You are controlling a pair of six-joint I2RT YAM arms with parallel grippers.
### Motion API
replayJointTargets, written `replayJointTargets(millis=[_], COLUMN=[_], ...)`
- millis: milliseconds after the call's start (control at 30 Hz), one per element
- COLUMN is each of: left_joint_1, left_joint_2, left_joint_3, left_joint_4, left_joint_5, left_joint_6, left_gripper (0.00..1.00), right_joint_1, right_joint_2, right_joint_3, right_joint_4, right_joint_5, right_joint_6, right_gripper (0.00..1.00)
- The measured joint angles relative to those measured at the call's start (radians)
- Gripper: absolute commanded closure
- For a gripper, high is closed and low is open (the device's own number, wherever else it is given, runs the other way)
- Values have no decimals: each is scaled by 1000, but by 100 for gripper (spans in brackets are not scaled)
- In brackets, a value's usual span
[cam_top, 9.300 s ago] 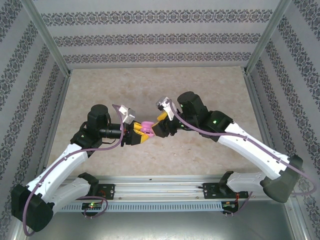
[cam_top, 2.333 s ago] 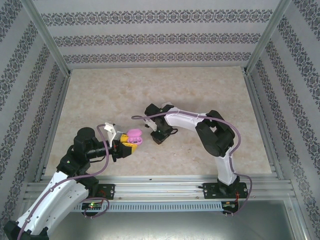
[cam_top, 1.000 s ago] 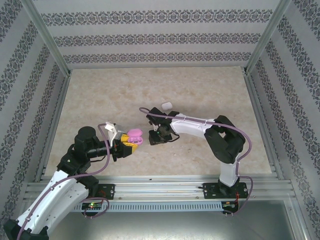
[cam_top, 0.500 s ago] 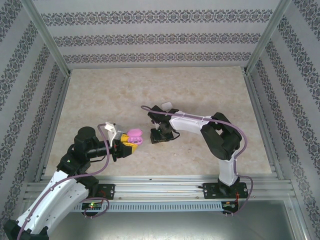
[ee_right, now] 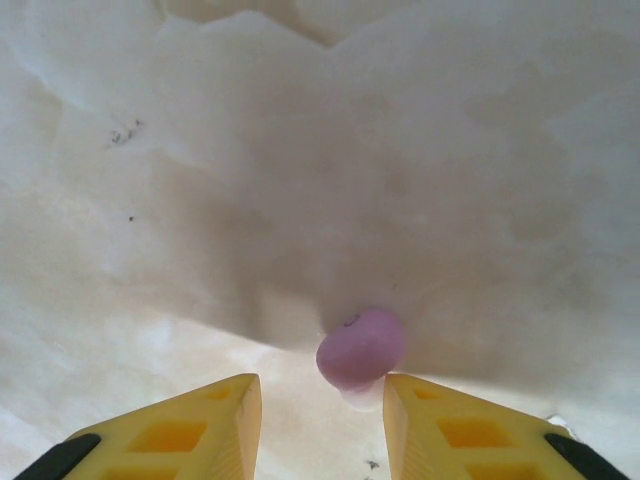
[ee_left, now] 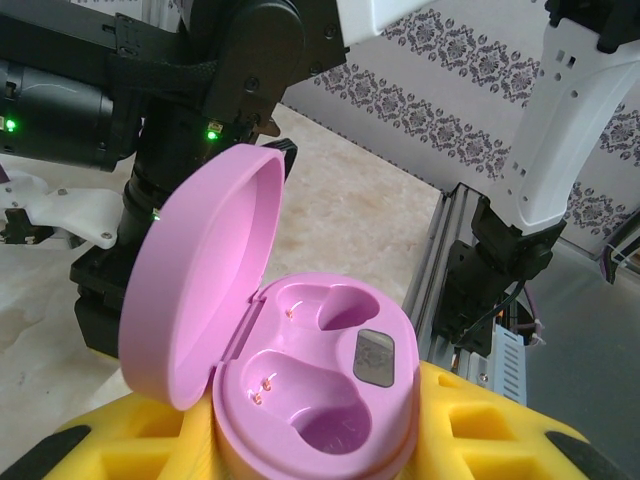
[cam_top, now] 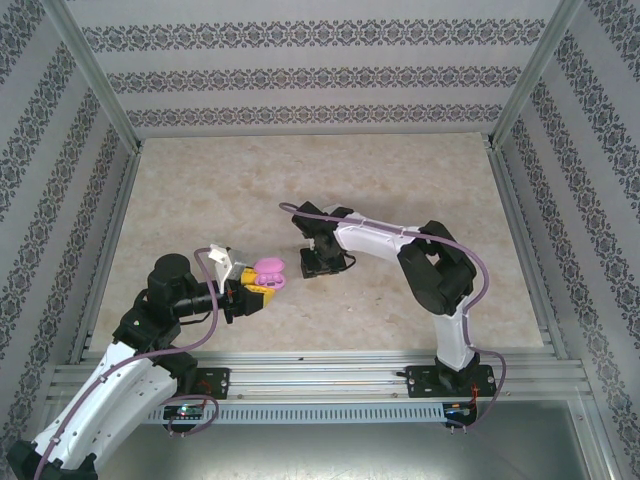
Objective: Insert the wireless bluetooth earbuds into the charging case
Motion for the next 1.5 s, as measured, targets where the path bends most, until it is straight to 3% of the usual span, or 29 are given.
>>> replayJointTargets(millis=[433, 1067, 1267, 1500], left_joint_1=[0, 0, 0, 0], left_joint_2=[0, -5, -5, 13], left_joint_3=[0, 0, -3, -10], left_joint_4=[0, 0, 5, 87], left_joint_5=[0, 0, 0, 0], left_joint_6=[19, 26, 26, 22], left_gripper=[78, 78, 78, 78], right_joint_1=[1, 2, 2, 14], right_joint_2=[57, 85, -50, -416], right_joint_3=[113, 105, -3, -156], right_joint_4=[-97, -104, -61, 5], right_joint_5=[65, 75, 72, 98], right_joint_6=[-24, -25, -21, 17], right_gripper=[67, 82, 82, 83])
